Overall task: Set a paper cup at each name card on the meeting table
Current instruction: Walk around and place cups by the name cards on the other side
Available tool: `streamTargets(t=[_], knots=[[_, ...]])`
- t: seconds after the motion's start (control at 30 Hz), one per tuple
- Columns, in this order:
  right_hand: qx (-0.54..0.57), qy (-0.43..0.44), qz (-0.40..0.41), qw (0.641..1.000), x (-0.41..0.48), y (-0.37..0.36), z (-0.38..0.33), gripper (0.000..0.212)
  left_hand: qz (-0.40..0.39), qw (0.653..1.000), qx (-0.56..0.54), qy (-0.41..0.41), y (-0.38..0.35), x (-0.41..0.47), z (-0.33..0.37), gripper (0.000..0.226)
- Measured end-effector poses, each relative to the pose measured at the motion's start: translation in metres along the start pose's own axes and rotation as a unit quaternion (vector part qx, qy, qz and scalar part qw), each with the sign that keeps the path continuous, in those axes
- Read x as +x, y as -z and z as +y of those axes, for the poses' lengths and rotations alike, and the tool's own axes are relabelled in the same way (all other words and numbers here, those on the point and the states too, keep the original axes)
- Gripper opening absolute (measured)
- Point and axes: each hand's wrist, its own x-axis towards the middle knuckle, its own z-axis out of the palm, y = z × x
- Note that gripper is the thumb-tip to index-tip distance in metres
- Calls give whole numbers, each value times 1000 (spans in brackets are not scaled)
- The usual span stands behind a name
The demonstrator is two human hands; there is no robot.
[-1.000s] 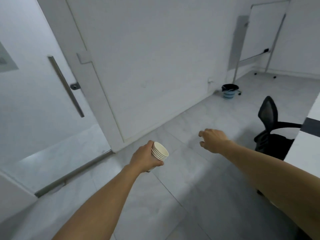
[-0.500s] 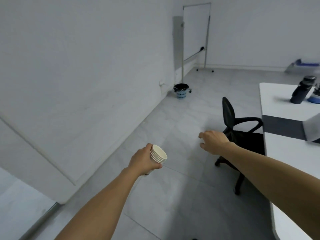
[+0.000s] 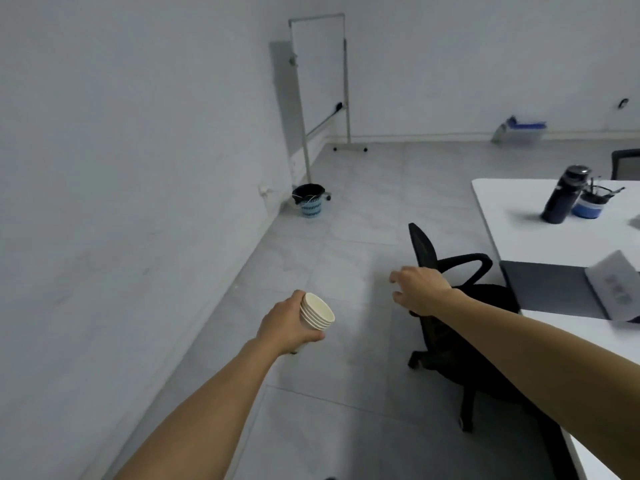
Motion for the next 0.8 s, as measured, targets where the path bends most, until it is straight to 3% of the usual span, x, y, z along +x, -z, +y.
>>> streamTargets(t=[0.33, 0.63, 0.8], knots=[[40, -166, 16, 985, 83, 17, 106, 28, -82, 987, 29, -134, 2, 227, 67, 72], [54, -295, -4, 954, 59, 9, 230, 31, -171, 952, 23, -253, -76, 317, 198, 71], [82, -352, -17, 932, 45, 6, 315, 39, -201, 938, 22, -280, -127, 350, 273, 72]])
